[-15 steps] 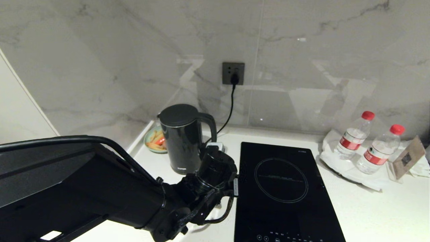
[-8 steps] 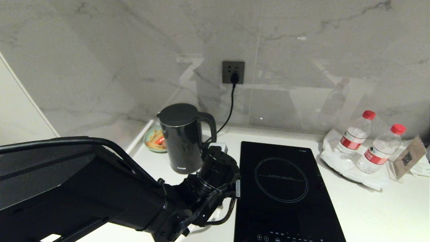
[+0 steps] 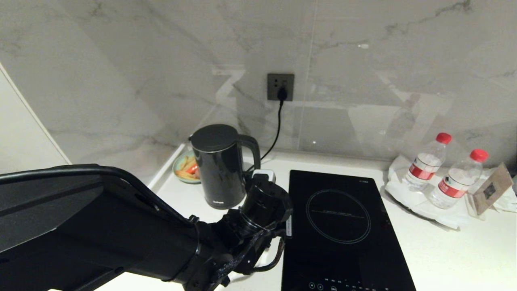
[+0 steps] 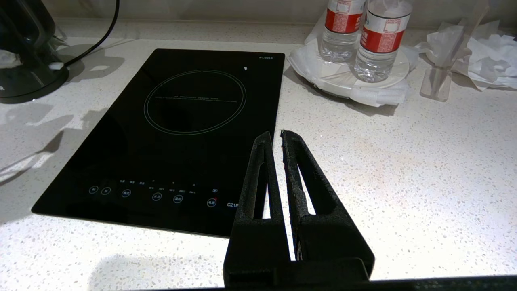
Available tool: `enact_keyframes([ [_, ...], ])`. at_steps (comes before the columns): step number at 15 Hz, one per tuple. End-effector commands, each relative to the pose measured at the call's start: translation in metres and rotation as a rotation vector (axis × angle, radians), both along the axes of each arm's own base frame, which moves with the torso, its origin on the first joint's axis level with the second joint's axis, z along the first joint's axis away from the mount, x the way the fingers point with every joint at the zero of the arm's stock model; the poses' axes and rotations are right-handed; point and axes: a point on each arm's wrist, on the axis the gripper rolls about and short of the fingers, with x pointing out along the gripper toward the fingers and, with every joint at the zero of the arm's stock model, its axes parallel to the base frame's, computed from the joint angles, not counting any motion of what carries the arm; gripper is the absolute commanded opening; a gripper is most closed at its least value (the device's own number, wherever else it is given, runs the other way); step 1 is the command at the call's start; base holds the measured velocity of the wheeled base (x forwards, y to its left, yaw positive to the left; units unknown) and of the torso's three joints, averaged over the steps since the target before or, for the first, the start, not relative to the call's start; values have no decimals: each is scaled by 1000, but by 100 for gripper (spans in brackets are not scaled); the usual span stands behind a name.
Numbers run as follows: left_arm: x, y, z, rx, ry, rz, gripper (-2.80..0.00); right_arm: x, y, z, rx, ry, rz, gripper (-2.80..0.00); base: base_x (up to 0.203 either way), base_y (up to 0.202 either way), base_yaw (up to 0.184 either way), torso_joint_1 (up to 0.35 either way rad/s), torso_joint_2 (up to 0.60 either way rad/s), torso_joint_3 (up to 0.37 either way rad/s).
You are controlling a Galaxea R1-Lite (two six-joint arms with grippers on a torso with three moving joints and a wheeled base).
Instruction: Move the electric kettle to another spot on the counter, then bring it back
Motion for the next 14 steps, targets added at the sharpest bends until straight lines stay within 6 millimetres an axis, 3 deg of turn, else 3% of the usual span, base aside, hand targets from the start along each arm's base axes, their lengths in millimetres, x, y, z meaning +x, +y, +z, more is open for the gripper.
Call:
enact_keyframes([
  [1, 3, -6, -2, -6, -4, -2, -280, 0, 0, 0, 0, 0, 1, -280, 0, 0, 0, 0, 0, 0],
  [5, 14, -18, -16, 12, 11, 0, -280, 0, 0, 0, -1, 0, 1, -280, 0, 0, 0, 0, 0, 0],
  [10, 26, -33, -1, 35, 40, -6, -280, 0, 0, 0, 0, 0, 1, -280, 0, 0, 0, 0, 0, 0],
  [14, 43, -49, -19, 74, 66, 6, -280, 0, 0, 0, 0, 1, 1, -280, 0, 0, 0, 0, 0, 0],
])
